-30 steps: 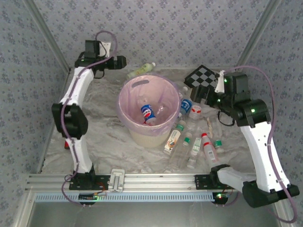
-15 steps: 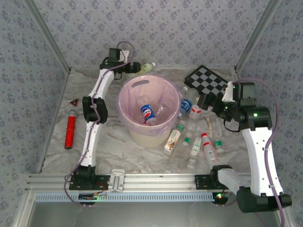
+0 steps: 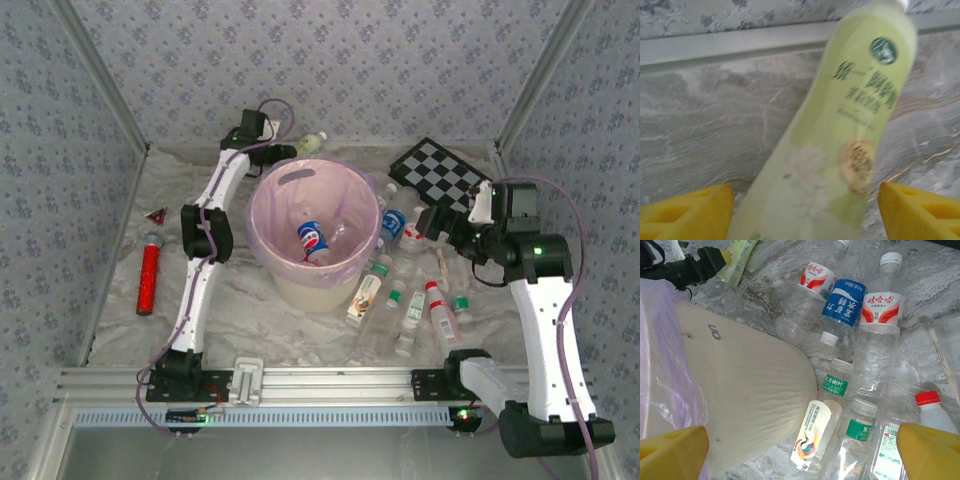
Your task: Put the plastic bottles in the bin
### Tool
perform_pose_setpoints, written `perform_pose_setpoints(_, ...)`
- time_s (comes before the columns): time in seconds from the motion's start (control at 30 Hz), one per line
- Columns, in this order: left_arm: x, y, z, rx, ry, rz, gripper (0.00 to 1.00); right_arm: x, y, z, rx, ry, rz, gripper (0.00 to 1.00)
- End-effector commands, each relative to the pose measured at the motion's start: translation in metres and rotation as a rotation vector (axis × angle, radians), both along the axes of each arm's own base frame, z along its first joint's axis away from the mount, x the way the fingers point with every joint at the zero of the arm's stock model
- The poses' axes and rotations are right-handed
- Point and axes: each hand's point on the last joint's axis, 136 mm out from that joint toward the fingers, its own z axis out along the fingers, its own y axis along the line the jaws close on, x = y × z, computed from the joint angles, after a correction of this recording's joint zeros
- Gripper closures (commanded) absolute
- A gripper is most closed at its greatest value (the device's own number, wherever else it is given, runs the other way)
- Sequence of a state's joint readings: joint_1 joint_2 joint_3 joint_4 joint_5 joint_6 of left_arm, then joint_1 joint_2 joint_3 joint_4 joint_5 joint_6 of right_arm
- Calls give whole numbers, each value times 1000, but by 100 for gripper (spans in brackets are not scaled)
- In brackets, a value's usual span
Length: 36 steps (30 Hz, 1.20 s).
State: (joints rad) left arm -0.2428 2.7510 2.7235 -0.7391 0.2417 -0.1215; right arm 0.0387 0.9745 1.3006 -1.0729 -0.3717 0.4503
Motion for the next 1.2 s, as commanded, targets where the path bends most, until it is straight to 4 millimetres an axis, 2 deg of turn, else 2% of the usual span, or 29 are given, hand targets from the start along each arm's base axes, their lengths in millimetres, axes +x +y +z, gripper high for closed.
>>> perform_pose_setpoints(0.0,-13,12,-17,111,57,8,29,-3,2,4,28,-14,0,2)
perform_pose_setpoints(0.23,-34,24,-21,171,117,7,41,-5,2,6,30,-32,-2,2)
perform_pose_setpoints(0.37,-49,40,-14,183,140,38,47,-5,2,4,32,-45,-3,2)
perform_pose_setpoints(0.47,-67,52,-3,197,150,57,48,-3,3,5,32,-58,5,2)
perform_pose_setpoints(0.57,-97,69,8,221,151,100,49,0,4,4,31,-65,14,2)
perform_pose_setpoints(0.63,-121,84,5,212,162,141,49,3,5,3,34,-69,24,1)
perform_pose_setpoints(0.73,-166,110,-2,186,211,218,50,6,7,0,39,-74,38,2)
perform_pose_setpoints(0.8,-203,123,-7,186,233,256,50,9,8,-1,38,-79,45,2)
perform_pose_setpoints(0.9,-255,131,-14,170,270,289,50,12,8,-4,38,-82,50,2)
perform_pose_setpoints(0.97,-280,135,-14,157,270,299,45,15,9,-3,37,-90,53,2)
perform_pose_setpoints(1.07,-297,143,1,169,239,307,32,18,10,-3,41,-93,61,2)
perform_pose_setpoints(1.17,-293,150,27,143,183,314,20,21,11,-3,46,-97,70,2)
